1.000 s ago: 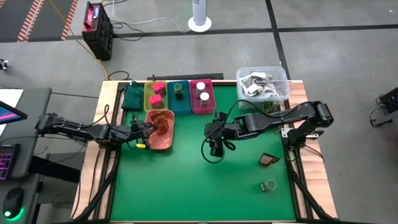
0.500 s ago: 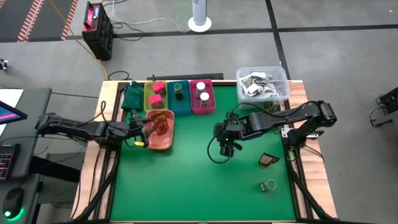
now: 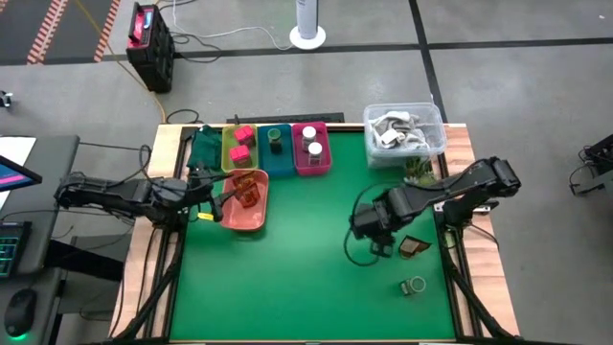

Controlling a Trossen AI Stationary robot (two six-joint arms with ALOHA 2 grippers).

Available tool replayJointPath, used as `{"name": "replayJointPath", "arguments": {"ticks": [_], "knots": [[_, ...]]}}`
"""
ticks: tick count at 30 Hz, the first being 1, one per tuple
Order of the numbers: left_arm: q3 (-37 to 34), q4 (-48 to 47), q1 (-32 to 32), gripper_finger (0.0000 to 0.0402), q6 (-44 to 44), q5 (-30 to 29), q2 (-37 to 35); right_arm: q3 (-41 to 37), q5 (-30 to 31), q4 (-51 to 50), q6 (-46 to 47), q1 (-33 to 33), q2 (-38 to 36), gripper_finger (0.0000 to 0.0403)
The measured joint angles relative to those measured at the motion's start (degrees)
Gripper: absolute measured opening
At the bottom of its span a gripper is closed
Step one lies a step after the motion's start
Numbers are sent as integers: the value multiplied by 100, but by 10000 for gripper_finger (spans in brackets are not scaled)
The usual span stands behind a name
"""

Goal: Sort spices by type
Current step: Put the brown seasoning bag into the orange bin

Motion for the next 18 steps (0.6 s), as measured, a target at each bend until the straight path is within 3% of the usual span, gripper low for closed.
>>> {"name": "replayJointPath", "arguments": {"ticks": [3, 6, 12, 18], "knots": [[125, -131, 0, 216, 5, 10, 0, -1, -72, -546, 367, 202, -9, 261], [168, -219, 0, 216, 5, 10, 0, -187, -317, -373, 638, 325, -279, 260], [168, -402, 0, 216, -36, 12, 0, -1298, -587, -310, 1670, 562, -1461, 260], [168, -465, 0, 216, -72, 12, 0, -2239, -739, 192, 2880, 1256, -2525, 260]]}}
